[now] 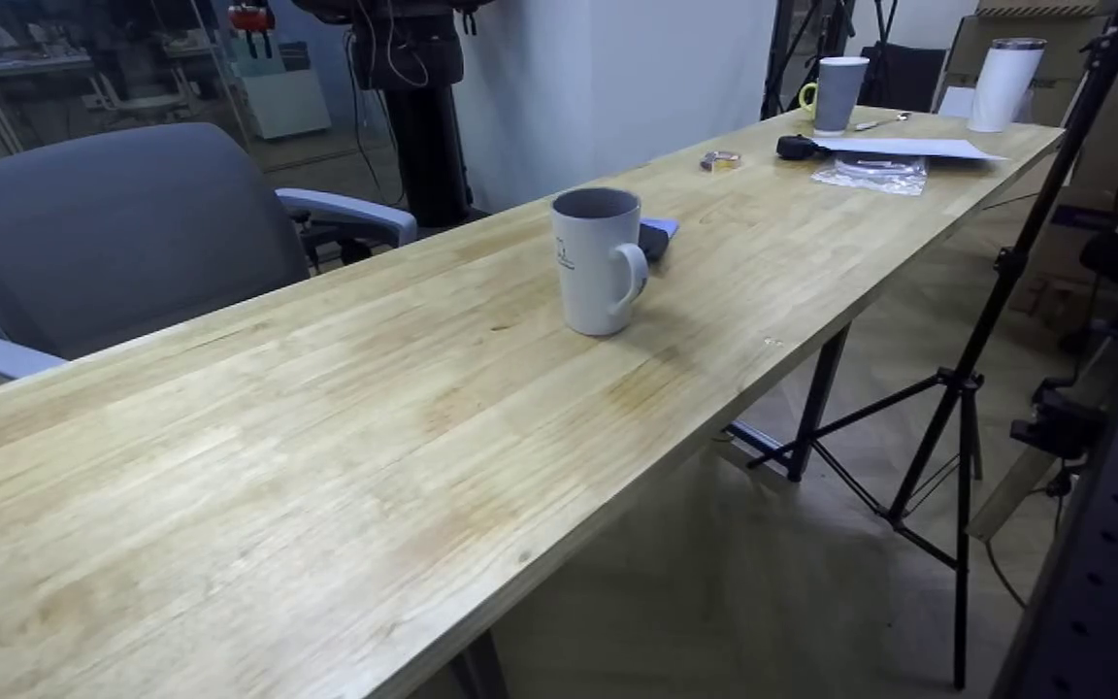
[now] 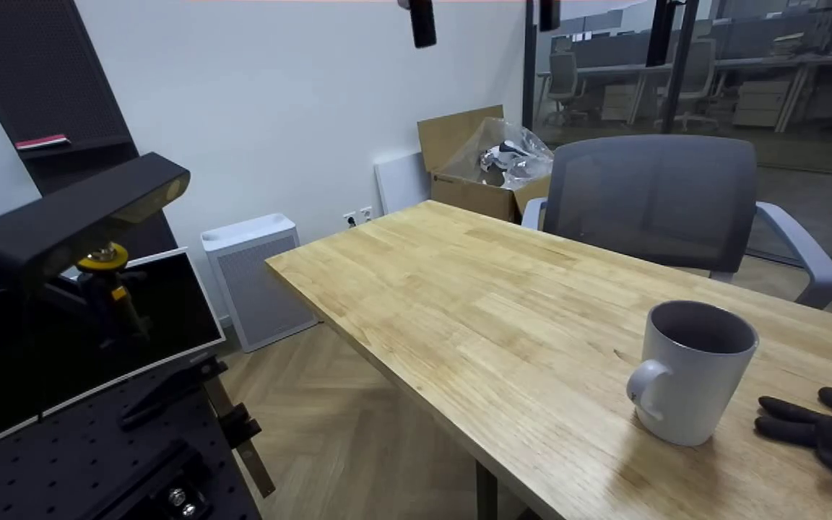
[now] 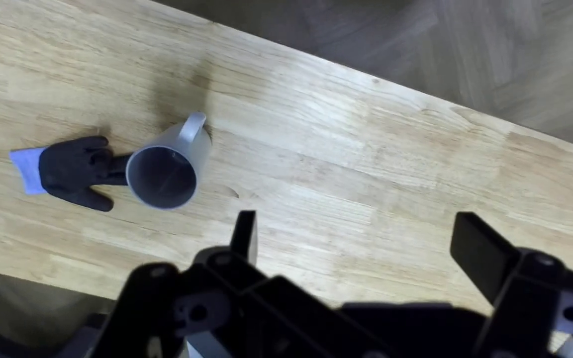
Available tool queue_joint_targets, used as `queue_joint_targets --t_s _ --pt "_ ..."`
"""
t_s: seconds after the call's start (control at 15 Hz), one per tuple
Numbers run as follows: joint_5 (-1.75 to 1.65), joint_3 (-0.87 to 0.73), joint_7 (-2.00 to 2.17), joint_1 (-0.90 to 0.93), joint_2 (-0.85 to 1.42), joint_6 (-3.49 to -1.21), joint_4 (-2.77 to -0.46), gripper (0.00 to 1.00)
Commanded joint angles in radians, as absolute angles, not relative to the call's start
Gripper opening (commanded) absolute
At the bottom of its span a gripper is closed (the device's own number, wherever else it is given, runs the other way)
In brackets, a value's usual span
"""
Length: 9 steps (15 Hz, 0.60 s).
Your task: Move the cup slightly to the left
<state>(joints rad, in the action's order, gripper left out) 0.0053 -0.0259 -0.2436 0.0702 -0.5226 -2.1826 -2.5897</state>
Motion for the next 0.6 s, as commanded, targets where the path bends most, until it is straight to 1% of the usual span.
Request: queue_joint_targets --t_s 0.0,0.53 --pt "0.059 -0.121 -0.349 0.065 -0.503 -2.159 -2.567 1.00" --pt "0.023 -0.180 -0.366 -0.026 -0.391 -2.243 -2.527 1.00"
